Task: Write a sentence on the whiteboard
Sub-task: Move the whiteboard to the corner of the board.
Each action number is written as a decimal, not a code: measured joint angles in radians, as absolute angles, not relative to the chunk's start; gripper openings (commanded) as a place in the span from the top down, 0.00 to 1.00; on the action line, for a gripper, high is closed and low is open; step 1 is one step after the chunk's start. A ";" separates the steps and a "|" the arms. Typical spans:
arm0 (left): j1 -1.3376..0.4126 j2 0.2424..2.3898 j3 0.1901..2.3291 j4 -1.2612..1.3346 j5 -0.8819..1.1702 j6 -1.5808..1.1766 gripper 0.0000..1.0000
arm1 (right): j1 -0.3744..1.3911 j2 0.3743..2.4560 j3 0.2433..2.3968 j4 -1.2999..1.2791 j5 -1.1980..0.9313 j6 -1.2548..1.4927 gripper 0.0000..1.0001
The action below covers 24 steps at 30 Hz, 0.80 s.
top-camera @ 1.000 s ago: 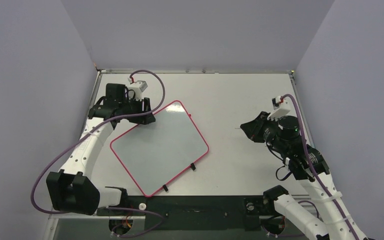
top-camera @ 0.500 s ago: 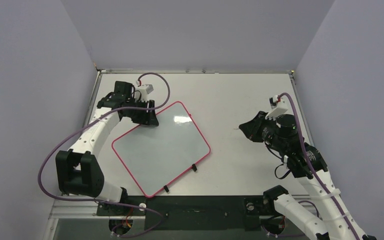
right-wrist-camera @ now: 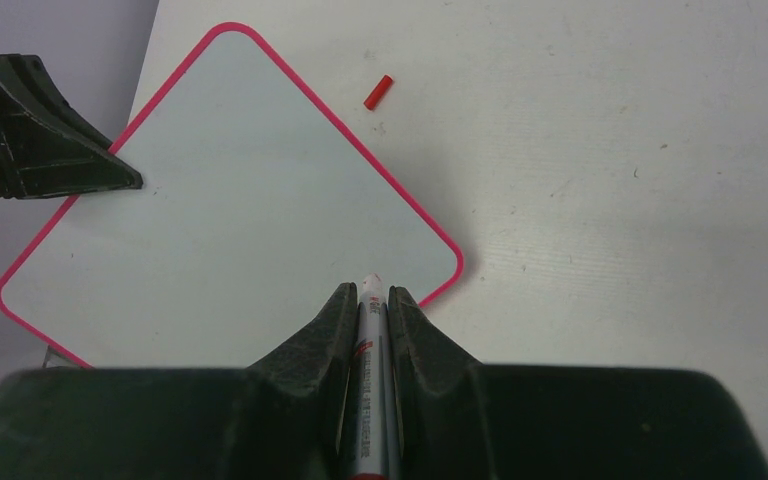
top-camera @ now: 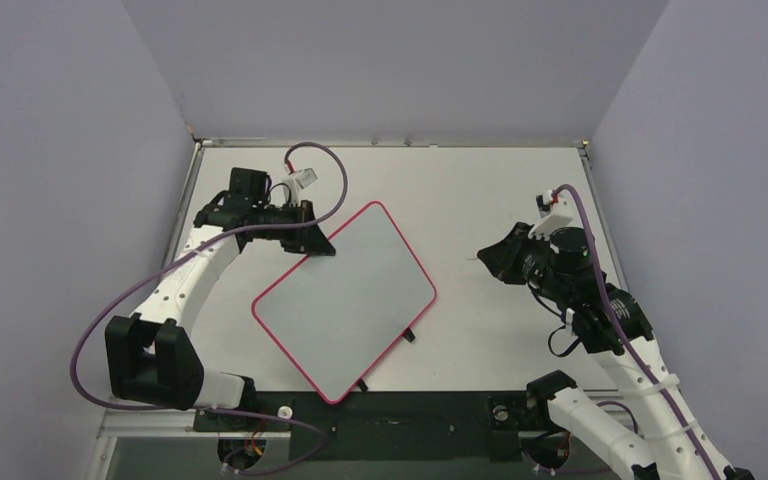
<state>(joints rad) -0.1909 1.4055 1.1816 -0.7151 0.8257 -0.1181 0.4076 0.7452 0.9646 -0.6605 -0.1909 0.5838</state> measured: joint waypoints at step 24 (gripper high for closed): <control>-0.548 1.473 1.160 -0.261 0.723 -0.248 1.00 | 0.408 0.703 0.952 -0.661 -0.163 0.584 1.00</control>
<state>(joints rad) -0.5480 1.4731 1.1599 -0.2611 0.7227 -0.2481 0.4076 0.7033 0.9520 -0.6605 -0.1631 0.5838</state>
